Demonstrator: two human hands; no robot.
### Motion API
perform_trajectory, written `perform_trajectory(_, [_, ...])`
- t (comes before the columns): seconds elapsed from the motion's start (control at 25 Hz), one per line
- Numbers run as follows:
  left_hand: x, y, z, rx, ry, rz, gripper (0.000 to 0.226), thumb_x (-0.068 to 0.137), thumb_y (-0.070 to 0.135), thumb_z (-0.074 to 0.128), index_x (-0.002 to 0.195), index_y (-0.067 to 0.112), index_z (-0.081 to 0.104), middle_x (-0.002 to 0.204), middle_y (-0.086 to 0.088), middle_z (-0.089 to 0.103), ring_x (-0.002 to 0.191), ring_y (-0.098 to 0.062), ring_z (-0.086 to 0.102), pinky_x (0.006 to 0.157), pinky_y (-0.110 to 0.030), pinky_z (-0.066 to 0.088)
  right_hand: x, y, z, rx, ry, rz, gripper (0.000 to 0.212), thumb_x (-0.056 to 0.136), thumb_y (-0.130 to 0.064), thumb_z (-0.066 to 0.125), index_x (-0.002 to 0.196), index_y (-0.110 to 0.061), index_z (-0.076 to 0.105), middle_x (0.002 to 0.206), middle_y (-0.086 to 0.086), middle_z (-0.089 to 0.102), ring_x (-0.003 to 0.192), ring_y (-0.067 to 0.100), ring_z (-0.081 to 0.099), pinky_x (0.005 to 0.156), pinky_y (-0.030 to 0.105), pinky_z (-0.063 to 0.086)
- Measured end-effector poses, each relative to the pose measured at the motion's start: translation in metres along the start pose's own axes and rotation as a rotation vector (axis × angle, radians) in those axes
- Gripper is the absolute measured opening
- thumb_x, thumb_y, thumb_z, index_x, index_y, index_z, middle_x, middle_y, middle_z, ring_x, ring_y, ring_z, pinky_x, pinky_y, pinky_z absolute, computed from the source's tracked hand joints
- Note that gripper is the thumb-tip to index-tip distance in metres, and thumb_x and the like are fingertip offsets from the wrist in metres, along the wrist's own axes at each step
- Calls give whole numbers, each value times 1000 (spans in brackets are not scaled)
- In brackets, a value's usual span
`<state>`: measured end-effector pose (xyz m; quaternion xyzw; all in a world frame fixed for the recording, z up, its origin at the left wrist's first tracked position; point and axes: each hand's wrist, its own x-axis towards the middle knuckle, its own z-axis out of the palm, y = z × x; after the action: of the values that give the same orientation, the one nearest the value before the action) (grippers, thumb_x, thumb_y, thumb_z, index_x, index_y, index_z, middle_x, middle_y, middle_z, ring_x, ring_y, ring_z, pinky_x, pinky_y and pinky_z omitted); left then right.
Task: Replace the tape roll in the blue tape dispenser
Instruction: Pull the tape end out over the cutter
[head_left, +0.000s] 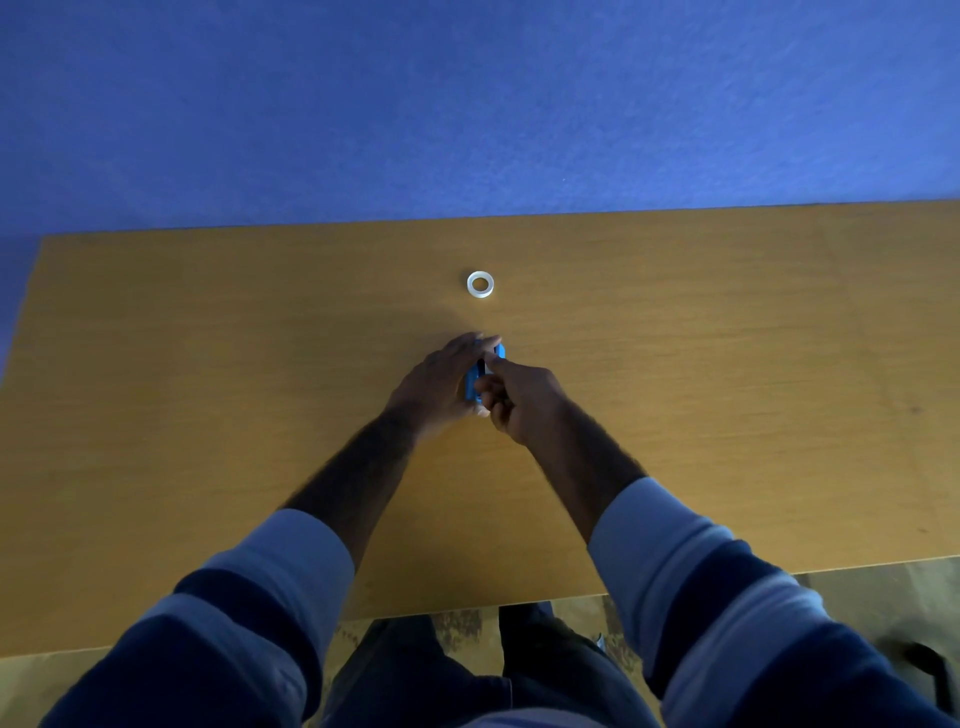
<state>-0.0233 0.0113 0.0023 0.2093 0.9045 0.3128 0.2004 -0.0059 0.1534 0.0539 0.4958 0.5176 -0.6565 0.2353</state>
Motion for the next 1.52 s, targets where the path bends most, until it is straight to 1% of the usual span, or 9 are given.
perform_trajectory(0.24, [0,1,0,16,5,17,99,77,17,83,160,30,30,167,4,31,154,-15,29,117,-48,38,-1,4,5,116,8,-9,21,93,-22,73,83,-3,71,48,2,64,31,6,52,37,14,36])
perform_trajectory(0.4, [0,1,0,30,-3,15,103,77,18,84,161,31,26,167,6,29,153,-14,29,118,-47,37,-1,4,7,134,10,-13,15,95,-12,68,82,-3,69,59,5,64,30,6,50,35,12,33])
perform_trajectory(0.56, [-1,-2,0,1,-3,-34,118,75,25,87,163,34,9,168,7,27,151,-22,33,116,-46,39,-1,8,5,114,42,-22,10,89,-8,69,87,2,72,50,4,67,33,7,55,36,15,38])
perform_trajectory(0.68, [2,-6,1,-4,-26,-91,117,74,31,88,163,31,12,167,7,29,150,-22,30,117,-47,37,-2,14,4,120,55,-28,8,84,-6,69,86,1,72,52,5,69,36,8,56,38,18,39])
perform_trajectory(0.8, [2,-9,0,121,4,-80,110,74,40,86,162,29,21,168,6,28,153,-20,25,122,-49,30,-2,17,5,143,40,-25,9,82,-4,65,83,3,71,50,6,66,35,9,54,37,17,37])
perform_trajectory(1.08, [-1,-7,-1,264,-4,-70,105,81,49,78,163,31,15,170,1,19,159,-22,8,128,-53,5,-4,30,3,169,48,-18,11,85,-7,65,87,0,72,58,8,70,42,13,57,38,19,40])
perform_trajectory(1.16, [-1,-9,0,289,-7,-69,103,83,51,75,163,32,13,171,1,17,160,-23,6,128,-54,2,-4,35,3,183,42,-37,12,86,-6,63,90,2,71,53,8,68,38,12,56,37,18,40])
perform_trajectory(1.32, [-1,-11,3,283,1,-75,103,82,57,72,162,35,12,170,2,20,159,-26,7,127,-54,0,-6,50,0,201,51,-68,11,91,-11,64,95,-2,70,59,7,71,40,12,60,40,20,45])
perform_trajectory(1.52, [-1,-14,4,270,13,-73,105,79,53,75,161,38,12,169,3,23,159,-25,8,127,-55,-1,-8,58,-1,267,14,-83,11,94,-9,61,97,-1,68,60,8,68,40,13,59,41,21,46])
